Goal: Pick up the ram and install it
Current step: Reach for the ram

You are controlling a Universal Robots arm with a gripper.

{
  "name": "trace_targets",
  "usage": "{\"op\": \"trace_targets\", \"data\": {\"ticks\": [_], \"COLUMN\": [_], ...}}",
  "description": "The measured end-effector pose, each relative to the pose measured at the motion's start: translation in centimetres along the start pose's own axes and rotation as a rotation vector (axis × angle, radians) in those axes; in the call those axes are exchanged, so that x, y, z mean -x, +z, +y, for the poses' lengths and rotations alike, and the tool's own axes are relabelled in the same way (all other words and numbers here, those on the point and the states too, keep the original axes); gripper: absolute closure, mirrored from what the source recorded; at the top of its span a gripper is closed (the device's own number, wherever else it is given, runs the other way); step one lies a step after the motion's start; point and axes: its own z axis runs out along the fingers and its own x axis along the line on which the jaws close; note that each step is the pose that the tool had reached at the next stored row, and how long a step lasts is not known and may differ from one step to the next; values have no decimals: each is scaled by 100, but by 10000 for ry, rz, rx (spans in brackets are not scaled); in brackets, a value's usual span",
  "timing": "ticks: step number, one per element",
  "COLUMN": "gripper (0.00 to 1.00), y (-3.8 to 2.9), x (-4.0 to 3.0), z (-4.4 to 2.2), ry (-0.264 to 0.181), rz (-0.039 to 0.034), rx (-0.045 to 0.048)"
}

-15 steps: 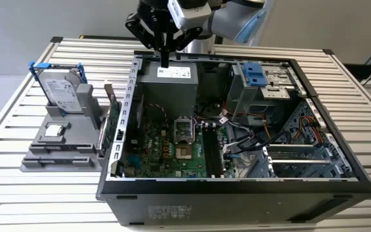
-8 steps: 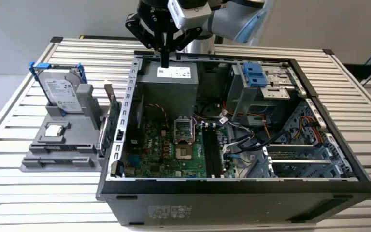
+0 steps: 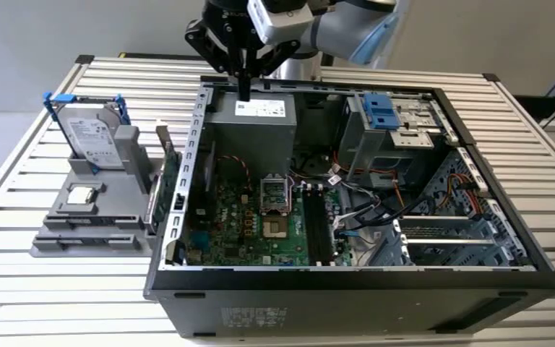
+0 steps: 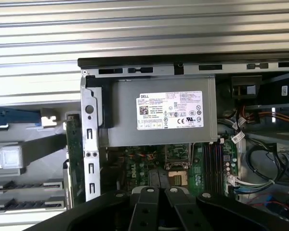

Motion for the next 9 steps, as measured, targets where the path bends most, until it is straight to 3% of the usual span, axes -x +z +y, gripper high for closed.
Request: {"op": "trace_targets", "data": {"ticks": [9], "gripper": [100], "y": [-1], "x": [-121], "z": [-9], "ry": [-99], "rz": [5], "rx": [2]}}
